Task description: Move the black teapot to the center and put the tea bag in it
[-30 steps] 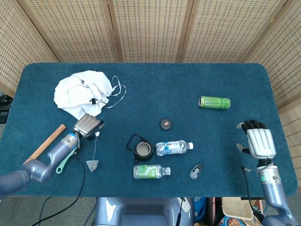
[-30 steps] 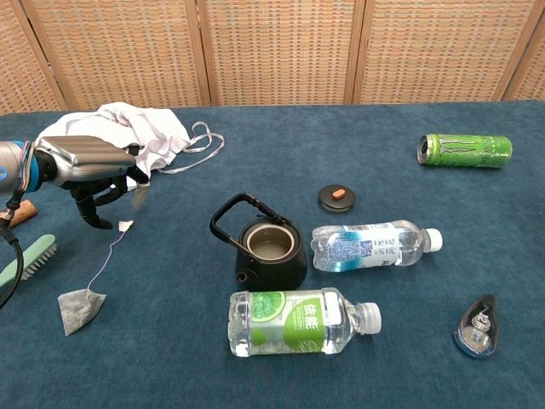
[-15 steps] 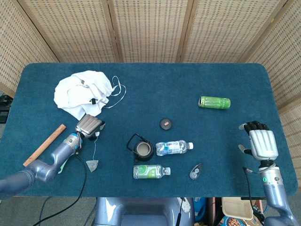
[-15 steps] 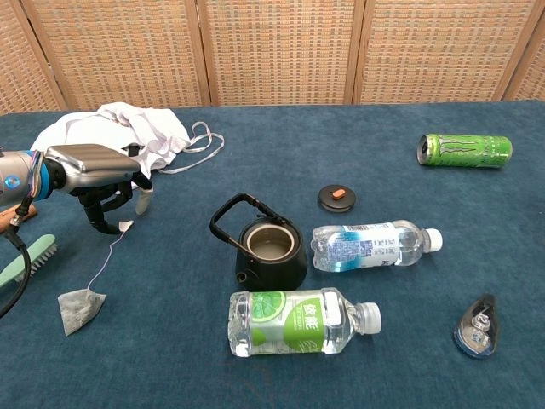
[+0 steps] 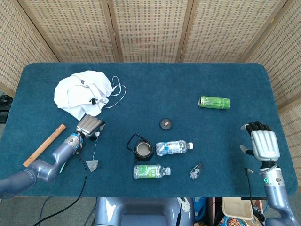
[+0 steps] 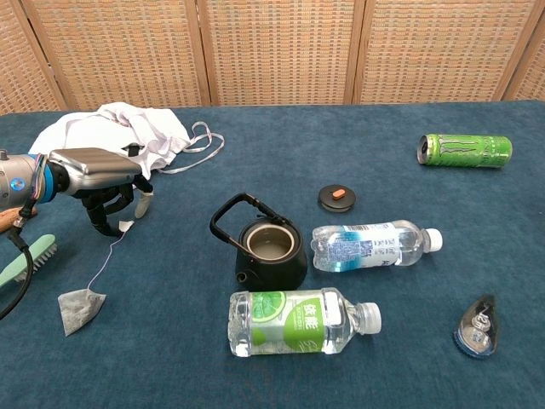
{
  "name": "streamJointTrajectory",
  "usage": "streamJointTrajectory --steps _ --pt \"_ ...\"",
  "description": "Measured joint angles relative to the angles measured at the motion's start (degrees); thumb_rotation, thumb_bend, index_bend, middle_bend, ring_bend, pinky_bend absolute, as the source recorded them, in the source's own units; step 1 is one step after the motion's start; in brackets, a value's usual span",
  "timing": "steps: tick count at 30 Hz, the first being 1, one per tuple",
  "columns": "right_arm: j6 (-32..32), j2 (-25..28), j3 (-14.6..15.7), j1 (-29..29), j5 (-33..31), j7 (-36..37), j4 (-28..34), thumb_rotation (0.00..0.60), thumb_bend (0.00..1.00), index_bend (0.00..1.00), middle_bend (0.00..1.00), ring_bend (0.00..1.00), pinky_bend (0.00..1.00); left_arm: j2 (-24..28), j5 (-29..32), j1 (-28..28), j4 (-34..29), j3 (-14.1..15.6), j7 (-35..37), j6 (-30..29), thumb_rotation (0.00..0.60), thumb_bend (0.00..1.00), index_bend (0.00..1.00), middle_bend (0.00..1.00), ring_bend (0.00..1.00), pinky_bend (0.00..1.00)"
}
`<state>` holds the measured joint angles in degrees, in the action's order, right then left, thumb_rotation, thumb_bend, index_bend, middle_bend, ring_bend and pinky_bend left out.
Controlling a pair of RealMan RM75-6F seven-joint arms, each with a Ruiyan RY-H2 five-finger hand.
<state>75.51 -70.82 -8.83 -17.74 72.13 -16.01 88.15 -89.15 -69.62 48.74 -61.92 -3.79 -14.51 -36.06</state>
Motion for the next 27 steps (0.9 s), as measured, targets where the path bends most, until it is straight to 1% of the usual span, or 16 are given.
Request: streamJointTrajectory --steps 6,12,22,27 --pt "-0.06 -0.08 0.0 0.21 0.02 0.27 -0.17 0.6 0.32 0.41 0.43 0.28 0.35 -0.02 0.2 0.06 -0.04 0.11 -0.18 -0.15 0.6 0.31 0.5 0.79 0.74 0.65" --pt "-0.03 -0.06 -0.05 0.43 0.01 0.47 -0.2 0.6 0.32 0.41 0.43 0.28 0.35 -0.01 0.91 0.19 0.01 0.11 -0.61 0.1 0.6 0.31 0.5 0.79 0.74 0.65" --pt "-0.2 0.02 -0.09 0.73 -0.17 0.49 -0.09 0.6 0.32 0.41 0.43 0.28 0.35 -0.53 2.13 0.48 0.35 0.17 -0.9 0.85 0.6 0.41 0.53 0.79 0.75 0.65" --pt "-0.21 0.04 -0.1 0.83 -0.17 0.47 -0.04 0.6 0.32 0.41 0.43 0.28 0.35 -0.68 2.3 0.53 0.44 0.22 -0.92 0.84 0.6 0.41 0.54 0.8 0.75 0.65"
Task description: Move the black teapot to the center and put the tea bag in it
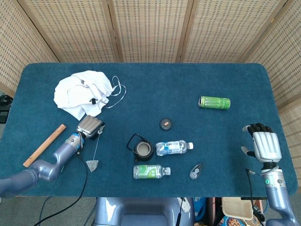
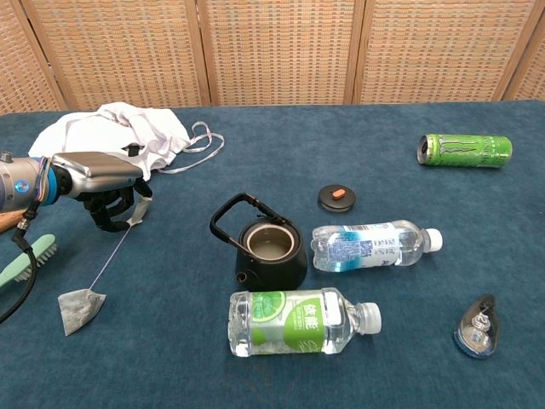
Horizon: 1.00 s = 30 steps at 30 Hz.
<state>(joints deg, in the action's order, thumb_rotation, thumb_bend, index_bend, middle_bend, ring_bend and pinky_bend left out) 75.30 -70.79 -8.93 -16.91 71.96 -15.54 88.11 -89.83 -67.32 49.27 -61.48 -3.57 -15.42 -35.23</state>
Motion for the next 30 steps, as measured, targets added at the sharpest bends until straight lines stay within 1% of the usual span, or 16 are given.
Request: streamJointTrajectory --steps 10,22,30 --pt "0.1 0.16 -0.07 0.27 0.12 0.33 0.28 0.6 0.32 0.41 0.43 0.28 0.35 -0.02 0.53 -0.05 -0.09 -0.11 0.77 0.11 0.6 0.47 0.58 0.81 0.76 0.66" --pt "-0.01 0.24 -0.27 0.33 0.2 0.76 0.36 0.6 0.32 0.41 0.43 0.28 0.35 -0.32 0.22 -0.46 -0.01 -0.56 2.64 -1.04 0.6 0.48 0.61 0.82 0.76 0.66" --pt "0.12 0.24 -0.4 0.34 0.31 0.69 0.46 0.6 0.32 0.41 0.43 0.28 0.35 0.79 -1.04 -0.94 -1.33 -1.0 4.21 -2.95 0.6 0.48 0.62 0.82 0.76 0.66"
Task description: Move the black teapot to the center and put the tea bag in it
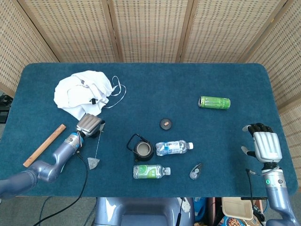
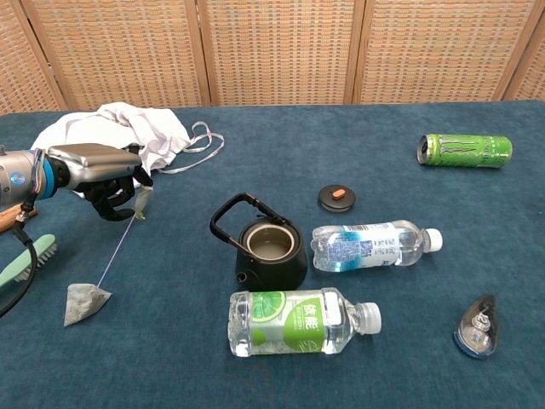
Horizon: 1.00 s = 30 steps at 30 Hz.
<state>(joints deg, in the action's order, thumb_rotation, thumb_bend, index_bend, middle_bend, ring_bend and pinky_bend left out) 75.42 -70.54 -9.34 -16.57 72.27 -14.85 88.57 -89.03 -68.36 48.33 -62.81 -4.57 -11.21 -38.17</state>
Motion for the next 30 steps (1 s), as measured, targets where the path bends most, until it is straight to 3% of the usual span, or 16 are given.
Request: streamJointTrajectory --steps 30 --pt "0.39 0.03 -0.09 0.17 0.52 -0.38 1.21 0.6 0.32 0.41 0.43 0.28 0.35 15.06 -14.13 -3.8 -21.11 -2.0 22.54 -12.3 0.6 0.48 0.63 0.82 0.76 0.66"
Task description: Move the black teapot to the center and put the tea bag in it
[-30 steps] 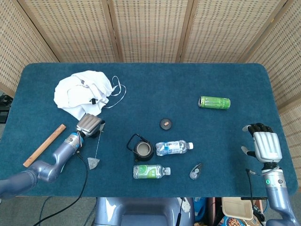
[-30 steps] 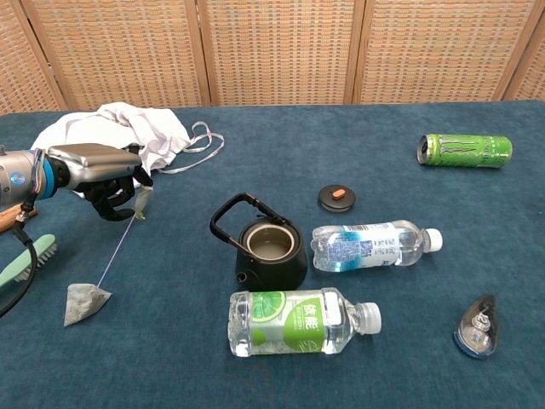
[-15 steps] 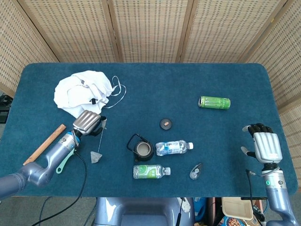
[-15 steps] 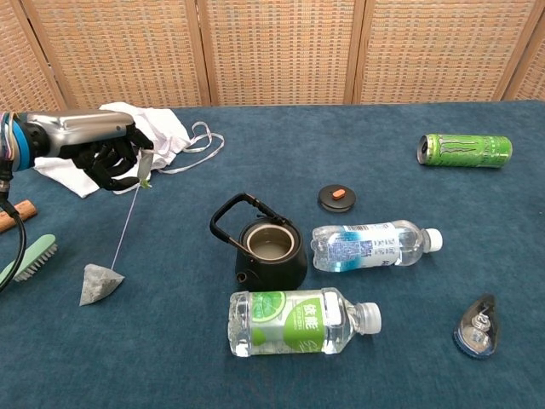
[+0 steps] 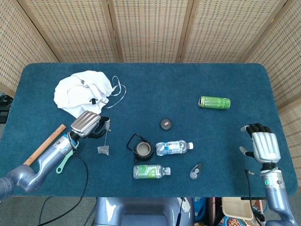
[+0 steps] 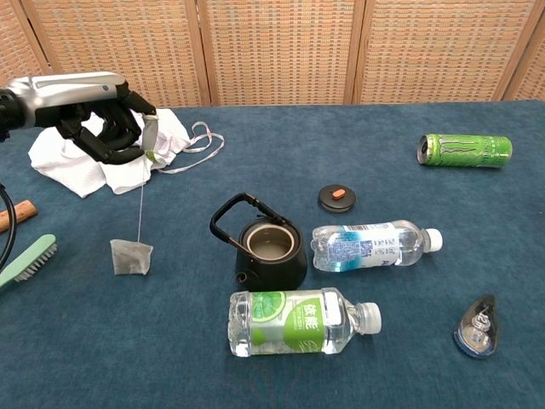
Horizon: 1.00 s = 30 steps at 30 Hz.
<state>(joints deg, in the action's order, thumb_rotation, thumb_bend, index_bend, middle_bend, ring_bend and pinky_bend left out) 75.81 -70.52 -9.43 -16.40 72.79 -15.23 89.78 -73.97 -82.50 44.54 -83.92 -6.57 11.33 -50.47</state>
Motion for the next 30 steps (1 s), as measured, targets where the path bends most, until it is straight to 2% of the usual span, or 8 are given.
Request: streamJointTrajectory --steps 15,30 --pt "0.29 0.04 0.06 0.31 -0.12 -0.09 0.26 0.6 0.32 0.41 0.43 0.28 0.35 4.12 -6.91 -0.48 -7.33 -0.35 3.95 -7.04 0.6 0.48 0.63 0.82 0.76 0.66" --pt "0.95 0.15 0.19 1.04 -0.1 0.57 0.17 0.6 0.32 0.41 0.44 0.28 0.35 7.35 -7.84 1.97 -12.46 -3.33 5.14 -8.12 0.6 0.48 0.63 0.82 0.76 0.66"
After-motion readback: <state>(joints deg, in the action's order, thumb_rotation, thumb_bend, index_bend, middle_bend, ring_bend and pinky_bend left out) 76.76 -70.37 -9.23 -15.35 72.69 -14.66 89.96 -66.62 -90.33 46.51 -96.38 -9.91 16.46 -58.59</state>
